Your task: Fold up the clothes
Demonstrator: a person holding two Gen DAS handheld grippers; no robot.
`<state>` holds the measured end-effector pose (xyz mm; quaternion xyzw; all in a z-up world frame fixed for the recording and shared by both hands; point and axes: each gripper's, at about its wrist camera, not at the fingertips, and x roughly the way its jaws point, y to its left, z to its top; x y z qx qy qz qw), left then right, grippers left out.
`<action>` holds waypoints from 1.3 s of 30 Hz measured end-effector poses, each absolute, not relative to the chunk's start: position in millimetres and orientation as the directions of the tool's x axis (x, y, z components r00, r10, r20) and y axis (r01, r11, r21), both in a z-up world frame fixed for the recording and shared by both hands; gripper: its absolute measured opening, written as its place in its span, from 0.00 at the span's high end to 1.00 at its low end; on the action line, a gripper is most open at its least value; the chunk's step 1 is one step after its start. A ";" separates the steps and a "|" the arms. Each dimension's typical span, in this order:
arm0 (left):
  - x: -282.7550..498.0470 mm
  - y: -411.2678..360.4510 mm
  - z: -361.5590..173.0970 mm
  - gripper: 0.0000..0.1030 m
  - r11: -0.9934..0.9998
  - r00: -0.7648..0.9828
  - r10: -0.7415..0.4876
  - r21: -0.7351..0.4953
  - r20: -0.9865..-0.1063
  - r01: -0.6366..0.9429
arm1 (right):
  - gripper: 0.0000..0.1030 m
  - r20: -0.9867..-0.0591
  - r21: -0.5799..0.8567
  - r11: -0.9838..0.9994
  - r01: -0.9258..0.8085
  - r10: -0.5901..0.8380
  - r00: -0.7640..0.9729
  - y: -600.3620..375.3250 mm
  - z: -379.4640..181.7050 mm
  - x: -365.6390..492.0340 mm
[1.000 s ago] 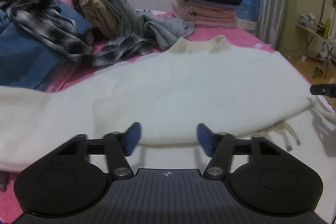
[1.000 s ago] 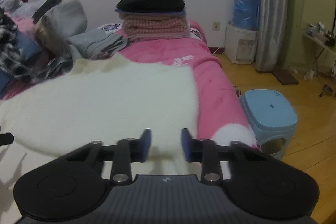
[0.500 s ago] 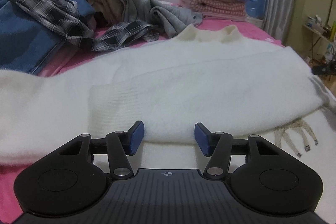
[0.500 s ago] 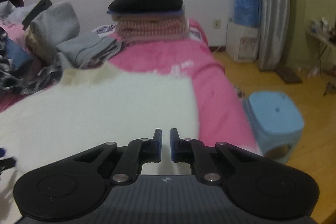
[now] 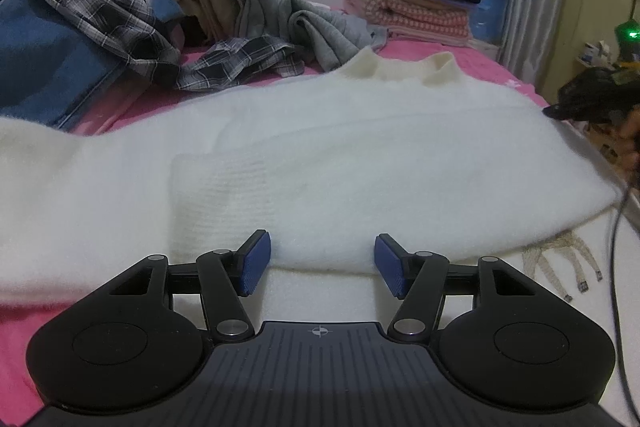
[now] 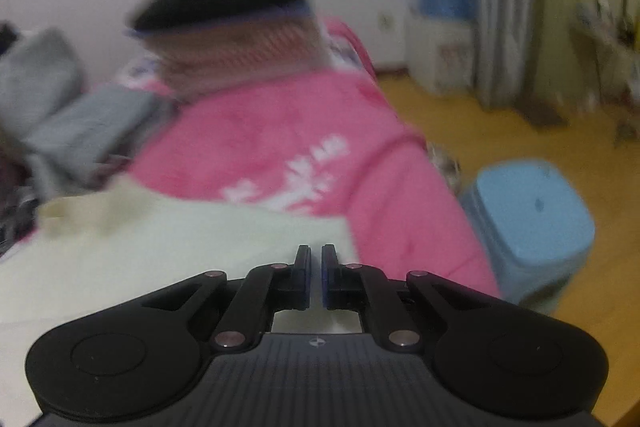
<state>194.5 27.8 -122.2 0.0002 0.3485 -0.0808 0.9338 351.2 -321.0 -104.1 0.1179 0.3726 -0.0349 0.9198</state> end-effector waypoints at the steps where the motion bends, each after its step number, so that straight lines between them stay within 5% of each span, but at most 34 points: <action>1: 194.0 28.0 -122.6 0.42 0.986 0.746 -0.153 -0.055 -0.648 0.154 | 0.99 -0.696 0.222 0.958 0.180 0.027 0.718 -327.0 -106.3 354.8; 5: 196.3 30.0 -120.9 0.41 0.985 0.738 -0.164 -0.069 -0.654 0.157 | 0.96 -0.685 0.329 0.923 0.197 0.090 0.723 -327.1 -87.3 336.3; 10: 196.4 33.7 -120.2 0.41 0.984 0.737 -0.178 -0.101 -0.652 0.148 | 0.95 -0.706 0.386 0.921 -0.046 0.327 0.628 -271.3 -71.6 298.9; 13: 196.5 35.4 -120.0 0.41 0.983 0.738 -0.184 -0.117 -0.649 0.142 | 0.95 -0.736 0.319 0.924 -0.210 0.381 0.560 -222.4 -75.2 278.5; 16: 197.4 39.2 -118.2 0.40 0.981 0.736 -0.194 -0.146 -0.648 0.131 | 0.95 -0.784 0.112 0.941 -0.319 0.281 0.553 -183.2 -93.5 268.1; 19: 196.4 44.7 -109.9 0.39 0.980 0.752 -0.190 -0.168 -0.631 0.107 | 0.94 -0.805 0.079 0.946 -0.315 0.247 0.539 -178.0 -96.8 267.6; 30: 210.8 50.0 -115.6 0.33 0.992 0.751 -0.121 -0.097 -0.650 0.076 | 0.93 -0.839 0.311 0.924 -0.224 0.377 0.392 -180.7 -97.2 279.1; 39: 214.8 48.0 -110.7 0.32 0.993 0.723 -0.119 -0.089 -0.680 0.080 | 0.85 -0.840 0.240 0.933 -0.269 0.338 0.424 -155.8 -93.8 282.4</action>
